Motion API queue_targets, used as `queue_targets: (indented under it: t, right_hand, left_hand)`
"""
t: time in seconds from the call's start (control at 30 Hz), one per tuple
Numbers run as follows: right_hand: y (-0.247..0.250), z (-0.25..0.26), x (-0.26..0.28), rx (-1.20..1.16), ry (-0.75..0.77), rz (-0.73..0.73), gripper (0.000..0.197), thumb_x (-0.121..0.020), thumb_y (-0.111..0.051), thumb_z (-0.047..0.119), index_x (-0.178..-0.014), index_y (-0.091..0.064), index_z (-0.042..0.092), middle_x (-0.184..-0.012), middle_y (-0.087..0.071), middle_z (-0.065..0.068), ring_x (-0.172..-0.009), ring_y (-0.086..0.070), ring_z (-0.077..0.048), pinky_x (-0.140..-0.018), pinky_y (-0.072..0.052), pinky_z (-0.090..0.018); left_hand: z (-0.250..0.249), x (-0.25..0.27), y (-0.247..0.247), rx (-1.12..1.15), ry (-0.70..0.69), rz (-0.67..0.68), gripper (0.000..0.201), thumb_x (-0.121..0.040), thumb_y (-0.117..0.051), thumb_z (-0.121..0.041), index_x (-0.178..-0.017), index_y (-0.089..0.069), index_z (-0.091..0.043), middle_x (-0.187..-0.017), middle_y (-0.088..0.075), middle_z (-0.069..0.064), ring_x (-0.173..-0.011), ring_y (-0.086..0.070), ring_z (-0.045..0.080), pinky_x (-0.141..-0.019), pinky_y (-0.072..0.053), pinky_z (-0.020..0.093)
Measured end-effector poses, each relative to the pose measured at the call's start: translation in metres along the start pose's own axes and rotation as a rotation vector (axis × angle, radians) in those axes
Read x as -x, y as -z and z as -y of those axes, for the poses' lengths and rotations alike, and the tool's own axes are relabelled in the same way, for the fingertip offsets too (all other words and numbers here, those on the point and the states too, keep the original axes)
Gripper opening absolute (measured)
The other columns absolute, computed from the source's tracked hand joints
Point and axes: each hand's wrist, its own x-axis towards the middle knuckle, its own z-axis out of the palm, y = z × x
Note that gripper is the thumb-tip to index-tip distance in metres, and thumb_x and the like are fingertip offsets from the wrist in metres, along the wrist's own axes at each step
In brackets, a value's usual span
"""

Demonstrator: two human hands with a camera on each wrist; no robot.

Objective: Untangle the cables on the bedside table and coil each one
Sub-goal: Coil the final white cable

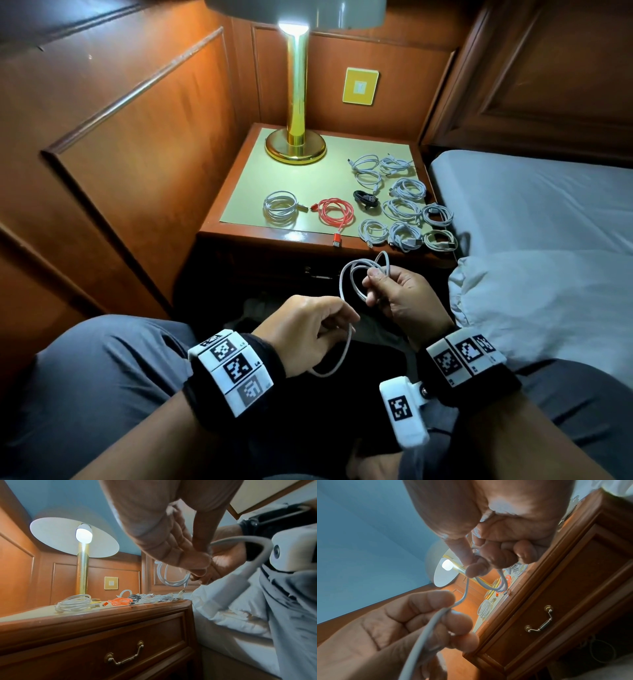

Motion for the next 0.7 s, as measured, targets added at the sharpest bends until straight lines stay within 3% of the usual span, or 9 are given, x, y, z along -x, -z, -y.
queue_targets:
  t: [0.1,0.23,0.37,0.5,0.57,0.63,0.7]
  right_hand:
    - [-0.002,0.002,0.002,0.013,-0.005,0.032,0.028,-0.102,-0.054,0.02,-0.082,-0.064,0.003,-0.059,-0.055,-0.009,-0.039,-0.042,-0.001,-0.042,-0.033,-0.011]
    - [-0.006,0.008,0.007,-0.027,-0.097,0.17,0.034,-0.104,-0.048,0.023,-0.073,-0.052,0.011,-0.053,-0.036,0.002,-0.042,-0.029,-0.007,-0.04,-0.023,-0.017]
    - [-0.008,0.014,0.013,-0.071,-0.152,0.285,0.039,-0.104,-0.042,0.021,-0.066,-0.04,0.014,-0.056,-0.03,0.0,-0.047,-0.024,-0.011,-0.043,-0.02,-0.021]
    - [-0.009,0.014,0.015,-0.024,-0.109,0.356,0.035,-0.098,-0.059,0.02,-0.066,-0.047,0.012,-0.054,-0.041,0.004,-0.048,-0.036,-0.01,-0.047,-0.031,-0.021]
    - [-0.007,0.013,0.015,-0.029,-0.108,0.427,0.033,-0.091,-0.069,0.009,-0.071,-0.043,0.01,-0.055,-0.042,0.007,-0.049,-0.039,-0.007,-0.048,-0.035,-0.017]
    - [-0.006,0.012,0.015,-0.071,-0.136,0.48,0.039,-0.088,-0.065,-0.008,-0.072,-0.036,0.014,-0.056,-0.044,0.005,-0.048,-0.044,-0.006,-0.048,-0.039,-0.016]
    - [-0.005,0.012,0.014,-0.119,-0.173,0.496,0.042,-0.083,-0.064,-0.012,-0.072,-0.035,0.016,-0.056,-0.044,0.001,-0.045,-0.044,-0.007,-0.043,-0.037,-0.016]
  left_hand:
    - [0.001,-0.002,0.0,-0.088,-0.022,-0.064,0.013,-0.085,-0.078,-0.018,-0.098,-0.076,-0.018,-0.083,-0.074,-0.009,-0.074,-0.069,-0.001,-0.073,-0.057,0.02]
    - [0.001,-0.007,0.003,-0.153,-0.049,-0.189,0.011,-0.077,-0.086,-0.023,-0.084,-0.079,-0.019,-0.074,-0.066,-0.012,-0.07,-0.063,0.003,-0.064,-0.046,0.008]
    - [0.005,-0.007,0.004,-0.128,0.042,-0.283,0.013,-0.072,-0.09,-0.024,-0.076,-0.078,-0.019,-0.072,-0.062,-0.01,-0.066,-0.062,0.007,-0.061,-0.048,0.012]
    - [0.0,-0.006,0.006,-0.032,0.191,-0.309,0.013,-0.075,-0.088,-0.026,-0.071,-0.075,-0.022,-0.066,-0.07,-0.006,-0.065,-0.065,0.008,-0.058,-0.045,0.011]
    - [0.0,-0.007,0.006,0.0,0.254,-0.299,0.015,-0.076,-0.086,-0.026,-0.068,-0.074,-0.025,-0.064,-0.071,-0.007,-0.062,-0.065,0.003,-0.059,-0.047,0.013]
    - [-0.001,-0.008,0.007,0.037,0.3,-0.266,0.013,-0.077,-0.085,-0.027,-0.069,-0.076,-0.024,-0.066,-0.072,-0.008,-0.063,-0.065,0.002,-0.061,-0.049,0.015]
    - [-0.003,-0.007,0.01,0.063,0.316,-0.215,0.01,-0.079,-0.084,-0.028,-0.074,-0.077,-0.023,-0.07,-0.073,-0.007,-0.067,-0.068,0.005,-0.064,-0.054,0.02]
